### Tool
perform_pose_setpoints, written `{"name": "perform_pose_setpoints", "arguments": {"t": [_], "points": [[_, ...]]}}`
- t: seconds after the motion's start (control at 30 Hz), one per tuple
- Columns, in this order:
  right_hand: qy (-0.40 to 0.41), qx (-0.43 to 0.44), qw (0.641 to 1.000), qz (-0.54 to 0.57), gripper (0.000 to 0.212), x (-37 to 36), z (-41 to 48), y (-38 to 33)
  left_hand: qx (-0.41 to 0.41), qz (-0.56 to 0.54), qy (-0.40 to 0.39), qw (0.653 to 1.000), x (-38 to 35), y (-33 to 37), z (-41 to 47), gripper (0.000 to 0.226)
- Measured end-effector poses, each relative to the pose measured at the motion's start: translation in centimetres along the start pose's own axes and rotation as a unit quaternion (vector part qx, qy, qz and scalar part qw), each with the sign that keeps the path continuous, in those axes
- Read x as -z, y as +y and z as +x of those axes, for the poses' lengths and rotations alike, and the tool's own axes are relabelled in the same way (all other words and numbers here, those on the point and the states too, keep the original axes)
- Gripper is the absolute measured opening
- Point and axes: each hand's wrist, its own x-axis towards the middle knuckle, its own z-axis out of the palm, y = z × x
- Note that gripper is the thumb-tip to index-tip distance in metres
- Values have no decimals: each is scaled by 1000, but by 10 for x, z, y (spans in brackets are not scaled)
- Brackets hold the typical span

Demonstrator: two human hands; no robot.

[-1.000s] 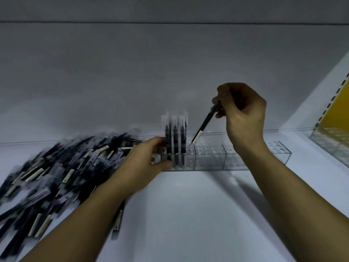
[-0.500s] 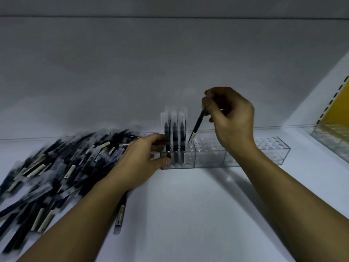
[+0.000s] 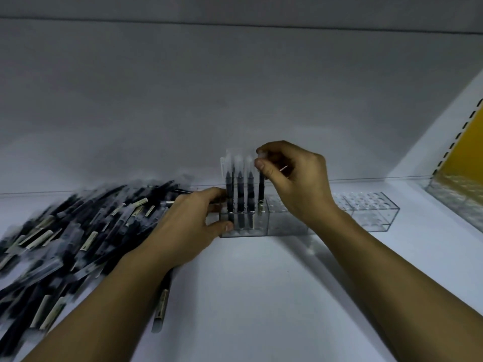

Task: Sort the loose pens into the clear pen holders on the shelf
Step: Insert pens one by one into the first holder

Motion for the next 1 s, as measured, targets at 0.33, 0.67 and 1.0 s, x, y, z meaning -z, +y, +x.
{"name": "perform_pose_setpoints", "arguments": {"t": [0.33,0.67,1.0], "points": [[47,0,998,-28,25,15,-2,-10,33,262,-61,963,28,6,6,84],[-161,219,930,-246,37,7,15,-80,120,375,-80,916,125,-21,-38,72],[-292,202,913,-201,39,-70,0,-121,277,321,-61,904,186,-70,-110,68]]}}
